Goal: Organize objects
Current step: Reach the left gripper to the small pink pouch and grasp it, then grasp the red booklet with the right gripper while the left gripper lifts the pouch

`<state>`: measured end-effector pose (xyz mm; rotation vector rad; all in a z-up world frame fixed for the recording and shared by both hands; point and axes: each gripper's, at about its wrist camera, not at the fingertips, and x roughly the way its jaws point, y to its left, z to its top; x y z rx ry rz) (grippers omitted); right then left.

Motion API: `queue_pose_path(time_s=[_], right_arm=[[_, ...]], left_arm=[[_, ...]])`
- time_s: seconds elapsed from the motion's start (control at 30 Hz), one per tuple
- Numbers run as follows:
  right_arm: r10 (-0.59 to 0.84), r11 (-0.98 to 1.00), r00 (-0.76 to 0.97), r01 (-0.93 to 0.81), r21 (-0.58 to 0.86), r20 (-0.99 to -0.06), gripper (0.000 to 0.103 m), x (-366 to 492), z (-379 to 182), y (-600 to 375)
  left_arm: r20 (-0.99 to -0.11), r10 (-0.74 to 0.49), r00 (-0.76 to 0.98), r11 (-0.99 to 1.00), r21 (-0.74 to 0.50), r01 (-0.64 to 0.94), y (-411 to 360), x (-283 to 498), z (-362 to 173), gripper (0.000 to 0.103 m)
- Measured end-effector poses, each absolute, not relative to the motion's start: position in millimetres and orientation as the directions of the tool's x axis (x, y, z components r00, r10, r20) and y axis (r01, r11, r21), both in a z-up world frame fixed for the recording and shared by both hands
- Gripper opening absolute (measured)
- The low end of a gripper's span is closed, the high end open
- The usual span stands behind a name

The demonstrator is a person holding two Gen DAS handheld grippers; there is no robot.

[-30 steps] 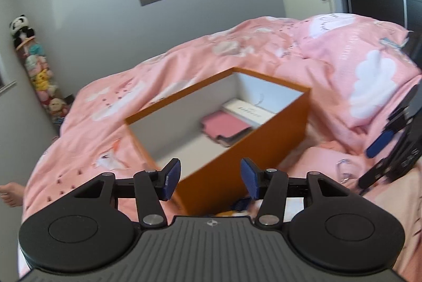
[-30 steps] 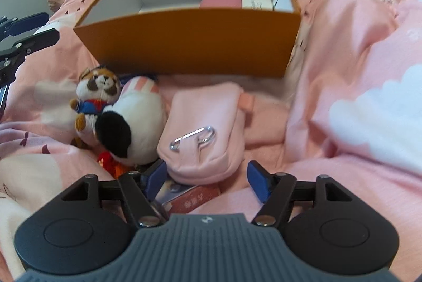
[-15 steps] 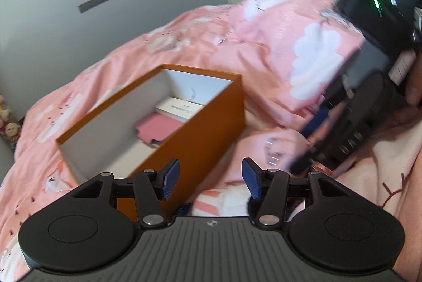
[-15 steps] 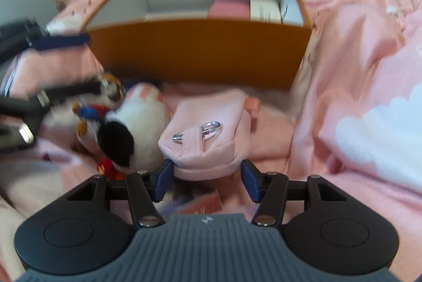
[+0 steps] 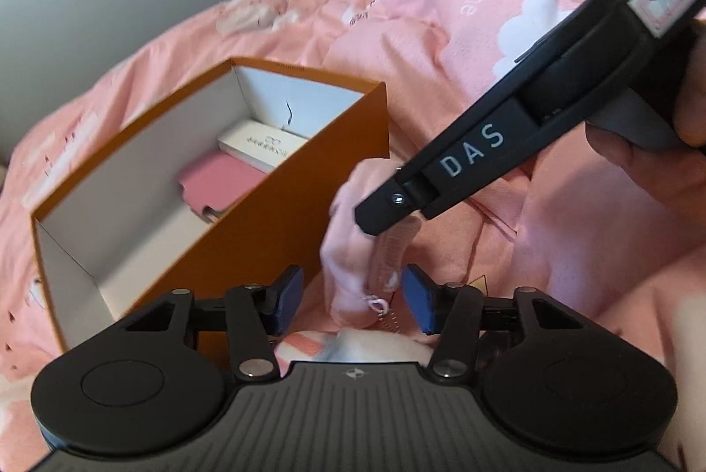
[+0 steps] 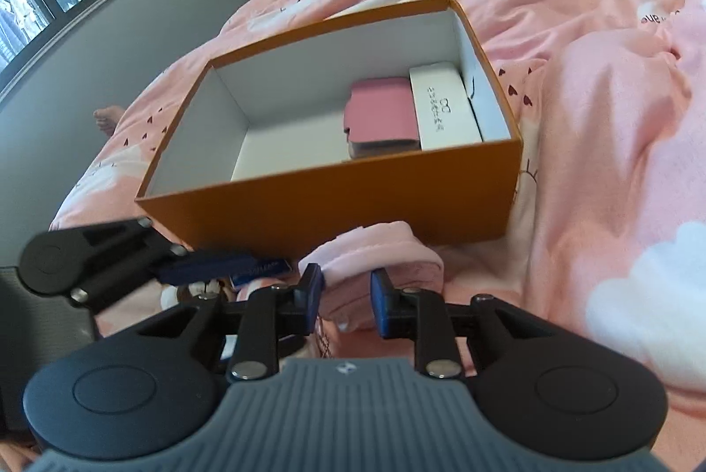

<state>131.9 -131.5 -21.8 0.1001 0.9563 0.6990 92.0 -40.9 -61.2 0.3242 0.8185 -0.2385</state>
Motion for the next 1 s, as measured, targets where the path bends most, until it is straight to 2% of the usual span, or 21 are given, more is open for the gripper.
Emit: queue_pose_path(time_s=[0.13,0.37,0.47,0.5,0.6,0.77,1.0], right_arm=[[0.602,0.774,0.389,-0.5,0.389,-0.698,0.026,137,-24,-128],[0.591,0.787,0.433,-0.493,0.369,-0.681,0.028,144,-27,-129],[0.575,0.802,0.453,-0.479,0.357,-0.682,0.036,146,-27,-133],[0.565,0.809,0.456,-0.469,0.355,-0.687,0.042,147,-27,-135],[0.527,0.838,0.463,-0.425,0.343,-0.713,0.042,146,-27,-145],[0.529,0.84,0.347,-0.34,0.422,-0.774,0.043,142,-32,-168],[0.464,0.855,0.099,-0.308,0.417,-0.88,0.049,125,-54,-164]], left_arm=[[-0.766,-0.061,0.64,0.94,0.172,0.295,-43,108,-71,0.058],[-0.77,-0.03,0.637,0.971,0.129,0.201,-41,129,-84,0.046],[-0.751,-0.028,0.659,0.976,0.121,0.178,-39,129,-83,0.037],[-0.748,-0.025,0.663,0.979,0.117,0.169,-37,129,-82,0.034],[-0.735,-0.045,0.677,0.985,0.081,0.153,-30,124,-77,0.03],[-0.672,-0.039,0.739,0.987,0.09,0.135,-21,100,-52,0.027],[-0.622,-0.064,0.78,0.996,0.013,0.092,1,75,-21,0.027]])
